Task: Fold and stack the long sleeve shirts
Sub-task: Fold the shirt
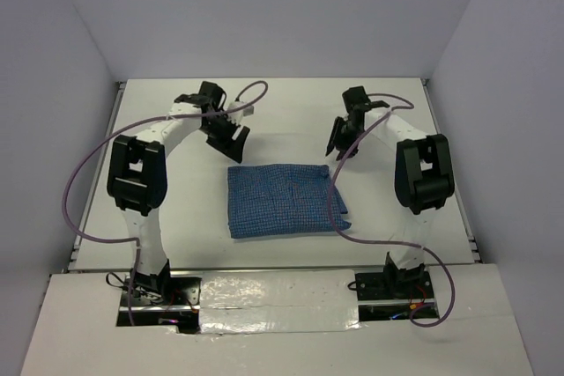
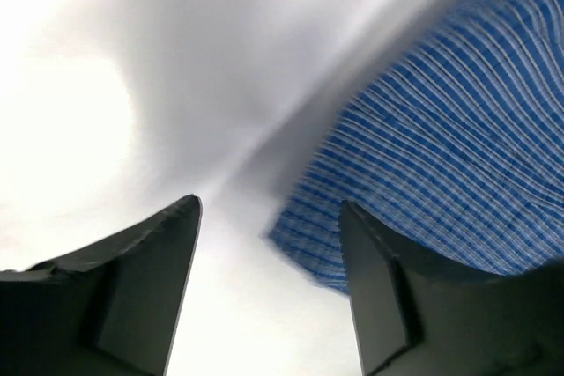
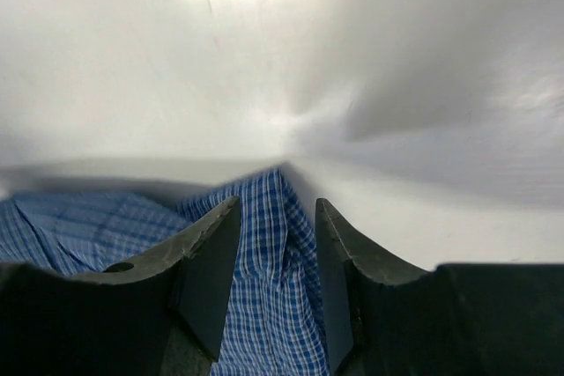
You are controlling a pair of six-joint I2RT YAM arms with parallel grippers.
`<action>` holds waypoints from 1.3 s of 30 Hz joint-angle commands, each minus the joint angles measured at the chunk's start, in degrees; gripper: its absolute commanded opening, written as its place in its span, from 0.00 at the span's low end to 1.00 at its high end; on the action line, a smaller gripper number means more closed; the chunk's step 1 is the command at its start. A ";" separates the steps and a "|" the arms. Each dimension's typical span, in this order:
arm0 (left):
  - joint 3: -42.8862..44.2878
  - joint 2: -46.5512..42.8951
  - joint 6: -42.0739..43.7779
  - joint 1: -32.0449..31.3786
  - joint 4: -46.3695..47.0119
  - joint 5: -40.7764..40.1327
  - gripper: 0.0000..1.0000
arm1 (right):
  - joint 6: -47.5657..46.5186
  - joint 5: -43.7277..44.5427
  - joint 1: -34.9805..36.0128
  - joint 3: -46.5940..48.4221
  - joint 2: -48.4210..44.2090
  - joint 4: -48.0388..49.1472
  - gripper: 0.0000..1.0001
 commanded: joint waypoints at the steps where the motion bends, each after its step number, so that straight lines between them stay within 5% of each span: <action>1: 6.88 0.10 -2.19 1.76 -0.78 -4.21 0.80 | -0.82 7.31 -0.94 6.39 -2.74 -0.17 0.46; 5: 9.09 -1.82 -3.16 2.11 0.00 -9.92 0.75 | -2.66 9.86 1.07 3.00 -10.54 0.61 0.41; 8: 5.16 -9.27 -0.97 0.10 1.40 -1.69 0.71 | -3.02 7.51 5.55 -7.01 -23.20 5.61 0.41; 14: -11.55 -19.32 2.82 -12.99 1.93 2.29 0.72 | 7.78 -0.49 11.63 -24.69 -31.31 20.80 0.41; 24: -19.20 -13.96 1.32 -14.67 7.47 -6.40 0.70 | 17.54 -3.85 9.71 -23.38 -10.75 33.39 0.00; 32: -21.05 -9.74 4.83 -16.26 12.74 -15.36 0.71 | 23.09 6.52 4.87 -20.76 -6.44 30.24 0.00; 39: -18.07 -6.93 8.79 -16.26 16.08 -22.06 0.73 | 14.93 10.22 2.40 -6.35 1.73 20.22 0.00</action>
